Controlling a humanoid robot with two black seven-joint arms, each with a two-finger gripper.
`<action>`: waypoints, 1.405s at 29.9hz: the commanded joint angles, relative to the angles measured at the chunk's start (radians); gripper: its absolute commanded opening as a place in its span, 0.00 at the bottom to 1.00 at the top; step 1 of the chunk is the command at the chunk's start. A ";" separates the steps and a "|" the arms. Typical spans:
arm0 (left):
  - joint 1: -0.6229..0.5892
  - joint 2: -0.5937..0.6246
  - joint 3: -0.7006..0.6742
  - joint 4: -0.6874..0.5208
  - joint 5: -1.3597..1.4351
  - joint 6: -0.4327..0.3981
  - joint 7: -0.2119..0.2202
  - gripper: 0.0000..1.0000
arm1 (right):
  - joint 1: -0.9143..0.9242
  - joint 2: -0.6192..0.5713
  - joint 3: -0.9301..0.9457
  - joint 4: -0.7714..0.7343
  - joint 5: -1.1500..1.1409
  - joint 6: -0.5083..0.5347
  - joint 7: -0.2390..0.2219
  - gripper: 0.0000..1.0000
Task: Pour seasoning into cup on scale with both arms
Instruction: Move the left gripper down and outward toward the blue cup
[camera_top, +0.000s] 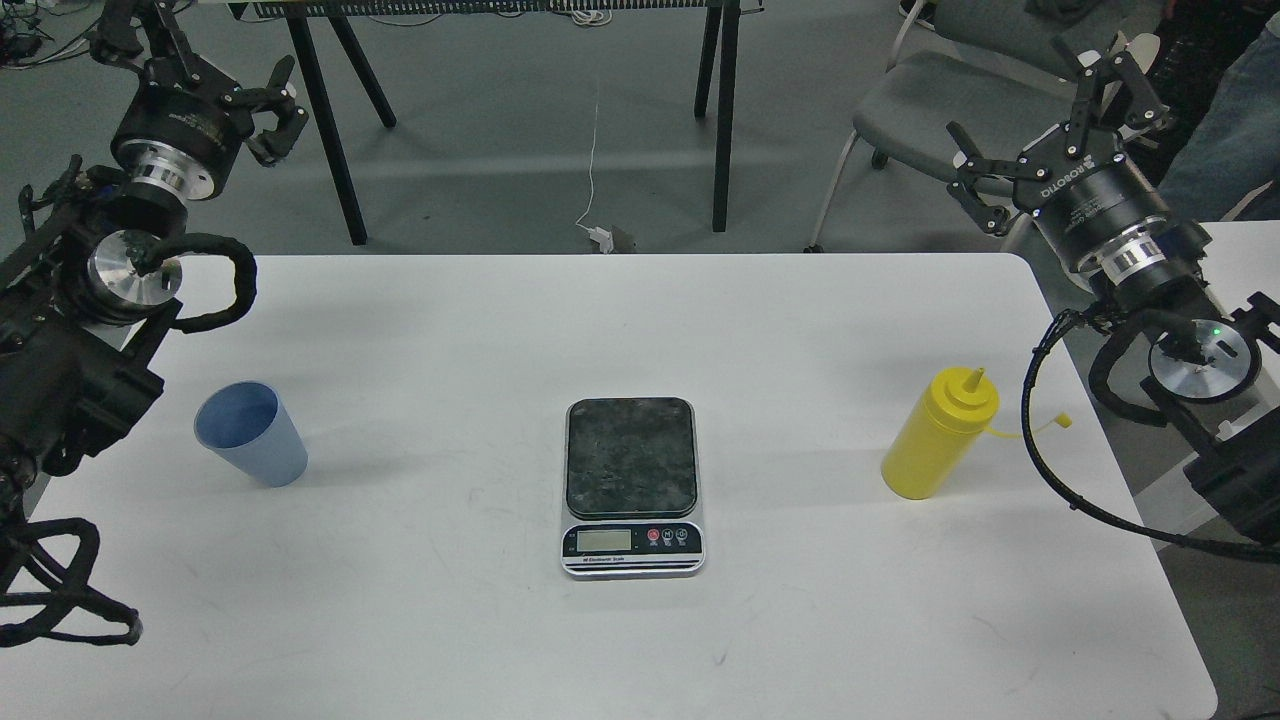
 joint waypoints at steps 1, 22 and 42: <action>-0.002 -0.004 0.006 -0.002 0.001 0.024 0.000 1.00 | -0.001 0.000 0.003 0.000 0.000 0.000 -0.001 1.00; -0.011 0.036 0.029 -0.013 0.102 -0.025 -0.220 0.99 | -0.007 -0.026 0.008 0.003 0.000 0.000 -0.001 1.00; -0.085 0.108 0.164 -0.022 0.177 -0.022 -0.002 0.99 | -0.007 -0.025 0.006 0.000 -0.002 0.000 -0.001 1.00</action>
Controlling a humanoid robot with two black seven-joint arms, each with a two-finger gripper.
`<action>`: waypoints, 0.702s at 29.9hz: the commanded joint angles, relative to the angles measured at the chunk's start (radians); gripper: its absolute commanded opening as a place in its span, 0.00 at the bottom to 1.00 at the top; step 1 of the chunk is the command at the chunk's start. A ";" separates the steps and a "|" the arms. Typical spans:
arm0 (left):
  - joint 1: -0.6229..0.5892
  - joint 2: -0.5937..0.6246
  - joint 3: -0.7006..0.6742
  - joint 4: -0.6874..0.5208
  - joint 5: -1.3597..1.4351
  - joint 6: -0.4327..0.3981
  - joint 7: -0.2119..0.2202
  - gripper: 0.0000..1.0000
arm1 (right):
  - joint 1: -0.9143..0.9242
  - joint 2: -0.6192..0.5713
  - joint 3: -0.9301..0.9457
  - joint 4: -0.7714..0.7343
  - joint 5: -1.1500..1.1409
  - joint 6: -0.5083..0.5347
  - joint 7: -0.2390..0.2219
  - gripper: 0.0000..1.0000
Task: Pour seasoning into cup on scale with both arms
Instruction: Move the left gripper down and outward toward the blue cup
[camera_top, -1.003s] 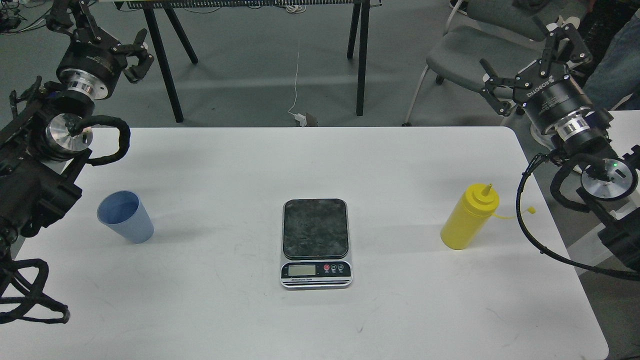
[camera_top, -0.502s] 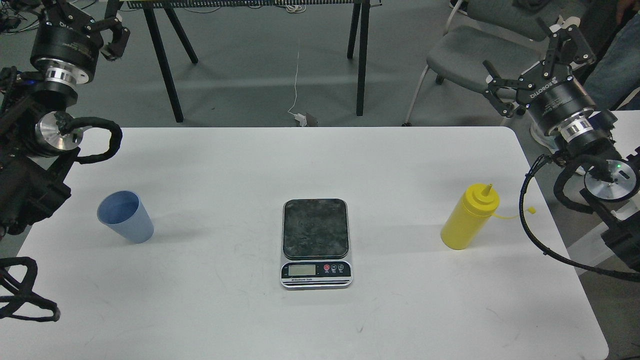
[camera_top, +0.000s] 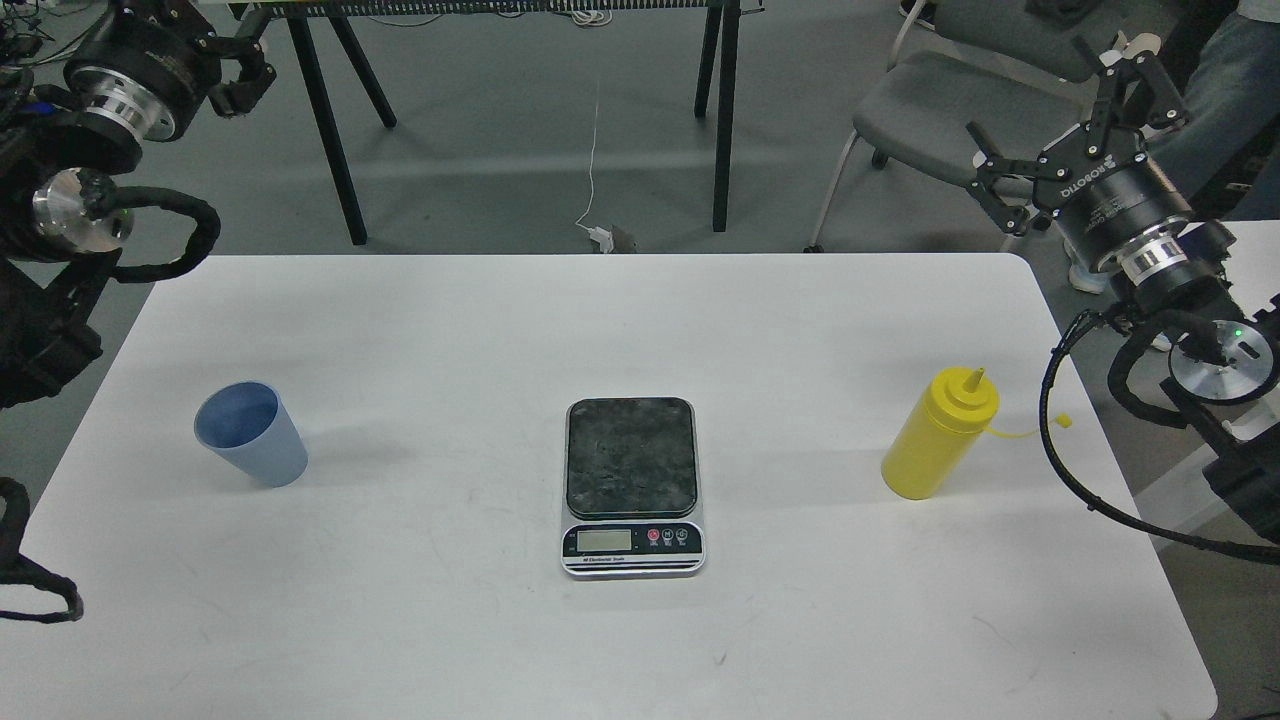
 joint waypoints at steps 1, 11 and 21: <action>0.041 0.022 0.047 -0.008 0.048 -0.027 -0.013 0.99 | 0.000 0.003 0.000 0.000 -0.001 0.000 0.000 1.00; 0.136 0.318 0.230 -0.297 0.574 -0.064 -0.029 0.99 | 0.000 0.000 -0.001 0.001 -0.001 0.000 0.000 1.00; 0.159 0.371 0.248 -0.347 0.992 -0.058 -0.112 0.99 | 0.000 0.002 0.002 0.005 -0.001 0.000 0.000 1.00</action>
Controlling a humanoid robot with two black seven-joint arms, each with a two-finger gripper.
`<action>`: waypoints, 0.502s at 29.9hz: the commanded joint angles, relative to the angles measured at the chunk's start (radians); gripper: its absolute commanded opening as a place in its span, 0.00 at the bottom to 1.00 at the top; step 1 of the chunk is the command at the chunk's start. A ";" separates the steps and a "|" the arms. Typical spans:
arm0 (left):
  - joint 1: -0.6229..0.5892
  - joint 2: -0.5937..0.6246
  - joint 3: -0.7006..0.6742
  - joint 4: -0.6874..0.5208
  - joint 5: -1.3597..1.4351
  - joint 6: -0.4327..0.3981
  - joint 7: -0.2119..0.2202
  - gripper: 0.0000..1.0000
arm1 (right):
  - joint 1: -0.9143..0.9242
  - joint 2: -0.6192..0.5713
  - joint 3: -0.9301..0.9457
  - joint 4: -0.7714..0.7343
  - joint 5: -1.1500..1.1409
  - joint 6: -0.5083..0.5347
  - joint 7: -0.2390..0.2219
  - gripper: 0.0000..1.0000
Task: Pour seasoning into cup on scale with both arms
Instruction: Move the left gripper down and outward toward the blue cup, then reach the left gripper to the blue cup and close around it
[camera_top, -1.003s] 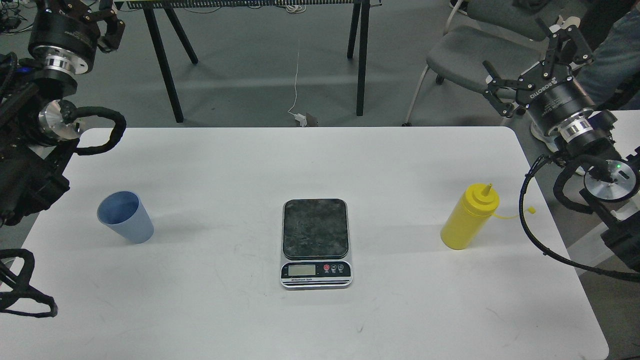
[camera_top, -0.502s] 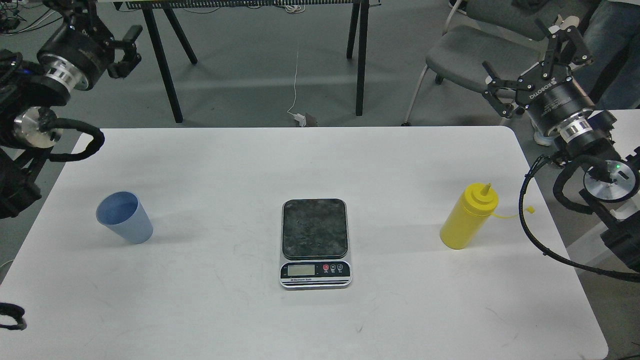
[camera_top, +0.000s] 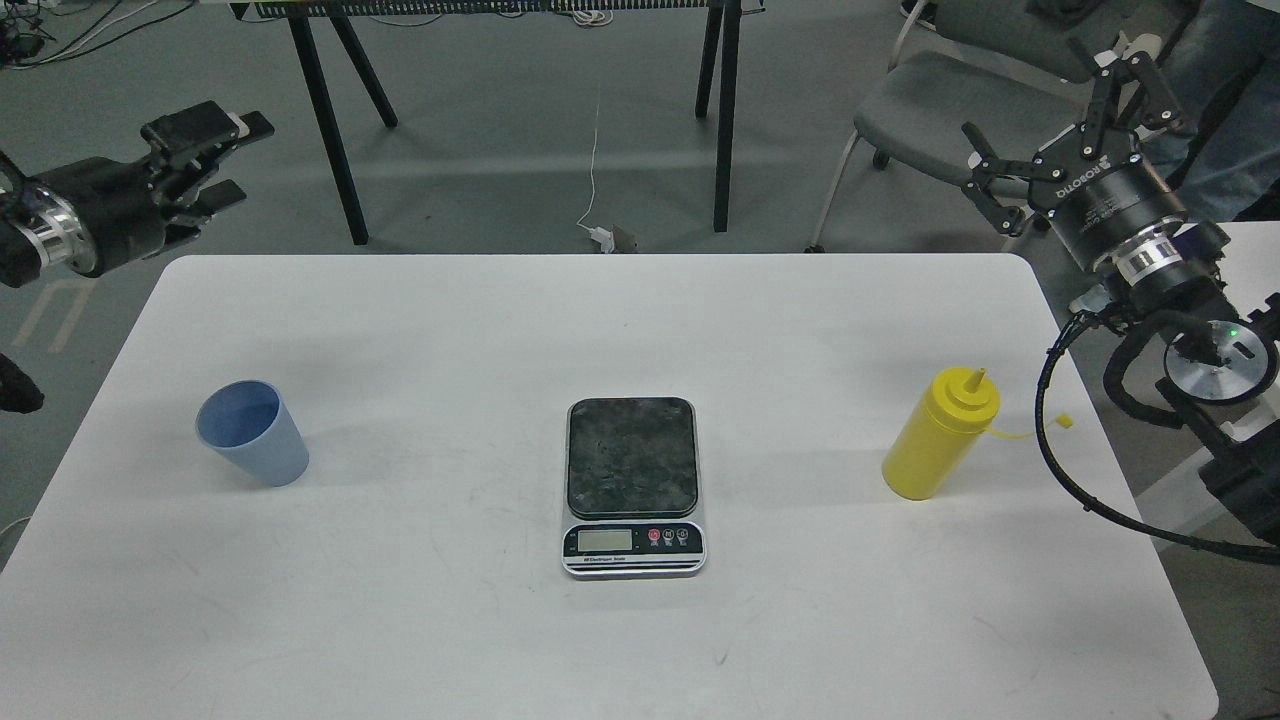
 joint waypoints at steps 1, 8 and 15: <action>0.028 0.005 0.007 -0.002 0.152 0.005 -0.059 0.99 | 0.000 -0.006 0.002 0.001 0.000 0.000 0.000 1.00; 0.106 0.010 0.011 0.002 0.215 0.057 -0.076 0.99 | 0.000 -0.007 0.002 0.001 0.000 0.000 0.000 1.00; 0.164 0.016 0.013 0.036 0.304 0.105 -0.115 0.99 | 0.000 -0.006 0.003 0.006 0.000 0.000 0.001 1.00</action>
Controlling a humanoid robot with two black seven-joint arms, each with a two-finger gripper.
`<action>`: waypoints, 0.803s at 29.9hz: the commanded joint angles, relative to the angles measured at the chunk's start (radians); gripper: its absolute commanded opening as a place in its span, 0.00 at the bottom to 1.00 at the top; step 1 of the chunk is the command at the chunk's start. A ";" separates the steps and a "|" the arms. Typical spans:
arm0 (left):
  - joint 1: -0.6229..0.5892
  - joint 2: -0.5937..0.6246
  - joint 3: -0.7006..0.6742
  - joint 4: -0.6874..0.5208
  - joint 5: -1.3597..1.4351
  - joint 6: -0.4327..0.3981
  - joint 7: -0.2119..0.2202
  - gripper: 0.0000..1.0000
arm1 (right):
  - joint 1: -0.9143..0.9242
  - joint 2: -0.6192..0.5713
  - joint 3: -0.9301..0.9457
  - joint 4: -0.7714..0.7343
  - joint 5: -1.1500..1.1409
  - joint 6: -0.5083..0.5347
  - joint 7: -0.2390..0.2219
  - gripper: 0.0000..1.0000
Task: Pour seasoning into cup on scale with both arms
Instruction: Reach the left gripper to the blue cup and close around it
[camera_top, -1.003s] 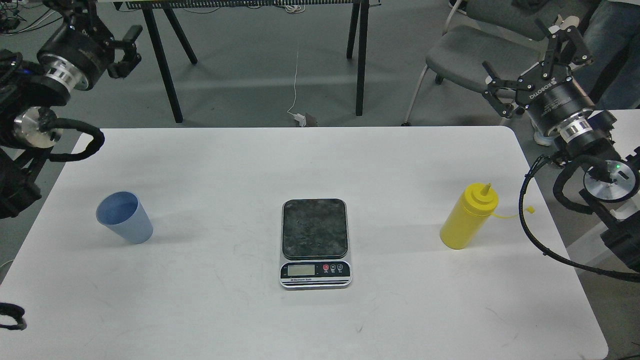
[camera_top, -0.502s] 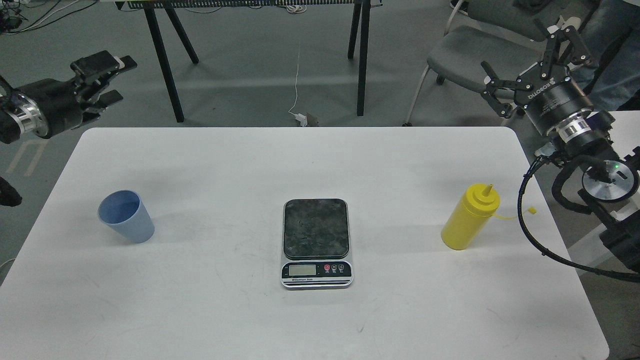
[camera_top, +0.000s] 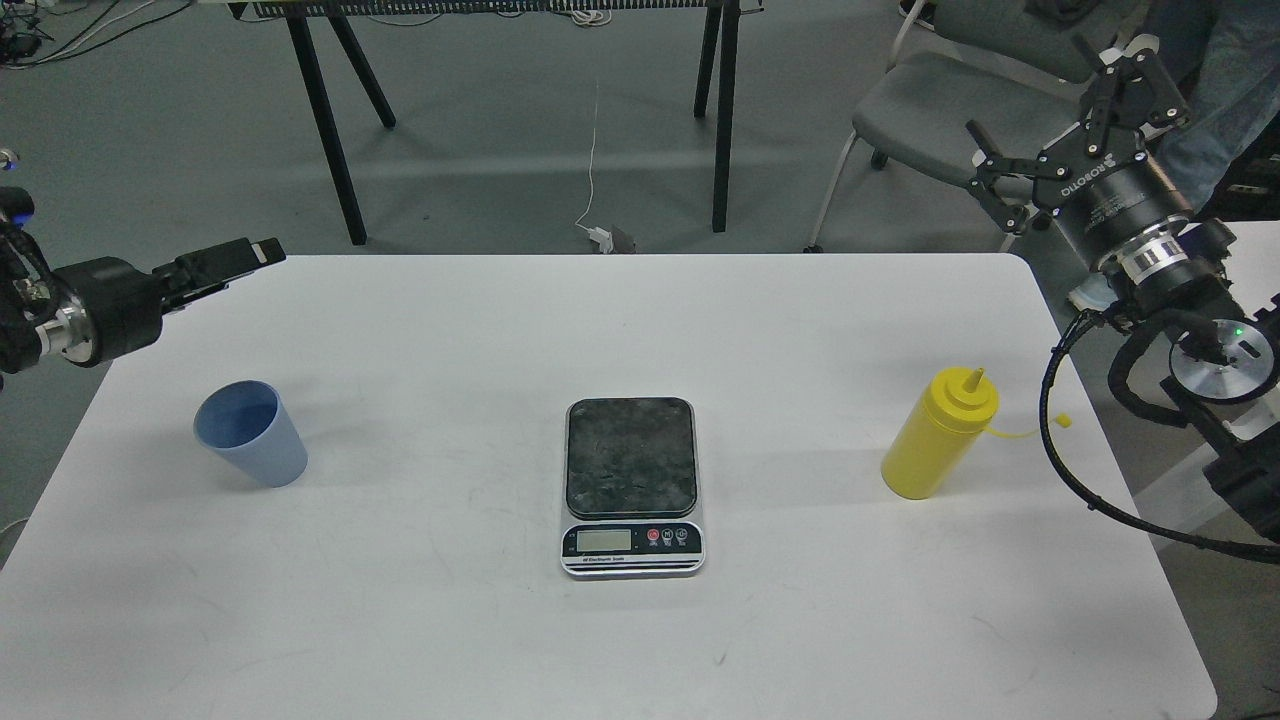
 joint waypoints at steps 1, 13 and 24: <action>0.039 0.011 0.000 0.019 0.026 0.021 -0.017 0.99 | 0.000 0.001 0.000 0.007 0.000 0.000 0.001 1.00; 0.145 0.025 0.002 0.048 0.152 0.153 -0.048 0.99 | 0.000 0.001 0.000 0.010 0.000 0.000 0.001 1.00; 0.168 0.010 0.128 0.076 0.138 0.248 -0.064 0.98 | 0.000 0.001 0.000 0.010 0.000 0.000 0.001 1.00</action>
